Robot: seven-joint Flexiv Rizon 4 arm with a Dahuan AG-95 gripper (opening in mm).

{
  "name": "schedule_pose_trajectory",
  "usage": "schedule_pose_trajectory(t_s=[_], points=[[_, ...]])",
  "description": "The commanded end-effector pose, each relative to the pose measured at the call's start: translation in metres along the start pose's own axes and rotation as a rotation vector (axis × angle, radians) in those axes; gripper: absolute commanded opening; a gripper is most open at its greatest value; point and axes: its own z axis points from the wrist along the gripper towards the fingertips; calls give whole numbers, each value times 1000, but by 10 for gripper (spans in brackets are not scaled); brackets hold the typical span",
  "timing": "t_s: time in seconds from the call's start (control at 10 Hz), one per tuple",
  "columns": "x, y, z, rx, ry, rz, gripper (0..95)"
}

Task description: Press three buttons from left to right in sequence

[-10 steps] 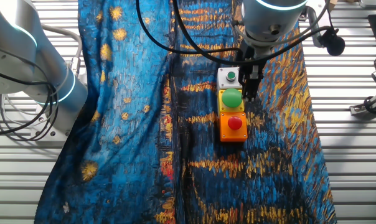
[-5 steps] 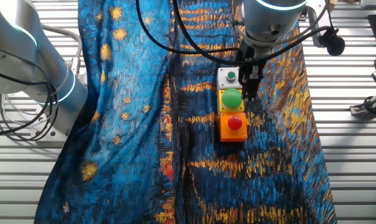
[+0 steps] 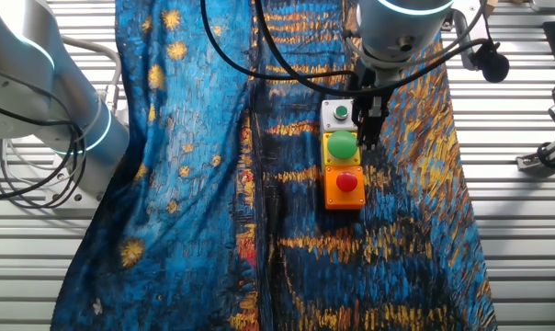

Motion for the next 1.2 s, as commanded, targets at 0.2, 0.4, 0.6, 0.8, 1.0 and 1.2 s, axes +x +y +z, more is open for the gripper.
schedule_pose_trajectory(t_s=[0.2,0.4,0.6,0.8,1.0,1.2], points=[[3,0,0,-153,-46,21,0],[5,1,-2,-383,-54,62,570],[6,1,-3,-373,-46,82,760],[6,1,-3,-322,-43,85,760],[6,1,-3,-189,-55,25,760],[6,-1,-4,-9,-65,-37,380]])
